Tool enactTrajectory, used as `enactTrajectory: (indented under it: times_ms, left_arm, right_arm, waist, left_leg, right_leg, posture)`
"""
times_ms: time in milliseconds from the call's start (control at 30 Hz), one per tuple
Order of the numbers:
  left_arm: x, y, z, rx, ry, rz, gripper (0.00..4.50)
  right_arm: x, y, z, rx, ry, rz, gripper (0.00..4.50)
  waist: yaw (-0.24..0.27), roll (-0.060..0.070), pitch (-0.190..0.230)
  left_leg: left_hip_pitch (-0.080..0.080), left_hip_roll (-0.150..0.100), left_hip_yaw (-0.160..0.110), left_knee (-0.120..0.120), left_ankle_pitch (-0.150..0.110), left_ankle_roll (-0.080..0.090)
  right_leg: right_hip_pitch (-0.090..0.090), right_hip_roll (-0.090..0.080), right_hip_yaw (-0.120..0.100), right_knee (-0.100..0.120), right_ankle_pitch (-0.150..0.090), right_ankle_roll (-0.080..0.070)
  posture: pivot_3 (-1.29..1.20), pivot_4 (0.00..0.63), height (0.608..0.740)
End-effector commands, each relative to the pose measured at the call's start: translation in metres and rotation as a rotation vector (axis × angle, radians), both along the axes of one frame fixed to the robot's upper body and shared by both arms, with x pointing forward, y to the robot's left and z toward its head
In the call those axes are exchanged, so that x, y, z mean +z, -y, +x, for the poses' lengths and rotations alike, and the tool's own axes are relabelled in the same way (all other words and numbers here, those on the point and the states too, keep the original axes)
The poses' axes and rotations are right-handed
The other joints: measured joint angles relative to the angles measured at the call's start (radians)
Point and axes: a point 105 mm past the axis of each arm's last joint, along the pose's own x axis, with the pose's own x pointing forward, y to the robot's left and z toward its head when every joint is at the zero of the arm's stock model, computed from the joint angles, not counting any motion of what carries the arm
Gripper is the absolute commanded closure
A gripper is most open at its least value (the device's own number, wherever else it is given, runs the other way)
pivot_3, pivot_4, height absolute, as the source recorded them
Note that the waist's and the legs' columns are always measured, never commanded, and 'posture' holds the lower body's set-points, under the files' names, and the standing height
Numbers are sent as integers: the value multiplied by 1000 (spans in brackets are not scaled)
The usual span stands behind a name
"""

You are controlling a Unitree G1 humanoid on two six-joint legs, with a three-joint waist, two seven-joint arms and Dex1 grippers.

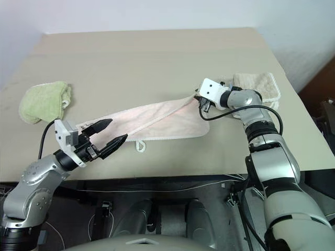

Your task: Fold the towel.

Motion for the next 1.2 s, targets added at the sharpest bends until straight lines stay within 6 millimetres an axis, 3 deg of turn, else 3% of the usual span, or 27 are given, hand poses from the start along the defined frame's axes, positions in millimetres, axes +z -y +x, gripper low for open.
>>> enactTrajectory:
  times_ms: [33,200,500,667,833,967,1200]
  left_arm:
    - [3,-9,-1,10,41,18,0]
    - [0,-19,0,22,46,33,0]
    - [-4,-41,-8,66,39,147,0]
    - [-2,-68,-10,122,36,208,0]
    - [3,-88,-9,167,36,239,0]
    - [-9,-99,-22,150,10,322,0]
    - [-24,-101,-32,112,3,446,0]
  right_arm:
    - [13,-3,2,10,43,10,4480]
    - [31,1,5,-12,84,48,4480]
    - [114,-12,-5,26,232,344,4480]
    - [140,-27,-17,62,277,412,4480]
    - [146,-32,-21,77,266,448,4480]
    - [148,-35,-21,82,260,444,4480]
    - [149,-41,-25,102,250,454,4480]
  waist:
    - [-1,0,0]
    - [0,0,0]
    - [-1,1,0]
    - [1,1,0]
    - [1,1,0]
    - [1,1,0]
    - [-1,1,0]
  left_leg:
    - [0,0,0,0,0,0]
    - [0,0,0,0,0,0]
    - [0,0,0,-1,0,0]
    - [0,1,-1,-1,0,0]
    - [0,0,0,-1,0,0]
    - [0,0,0,-1,0,0]
    - [0,1,0,-3,0,0]
  right_leg:
    - [0,0,0,0,0,0]
    - [0,0,0,0,0,0]
    - [-1,0,0,0,0,0]
    - [-1,0,0,1,0,0]
    - [-2,-1,0,1,0,0]
    - [-2,-1,0,0,0,0]
    - [-3,-2,1,1,0,0]
  posture:
    - [0,150,740]
    - [0,150,740]
    - [0,150,740]
    - [0,150,740]
    - [0,150,740]
    - [0,150,740]
    - [0,150,740]
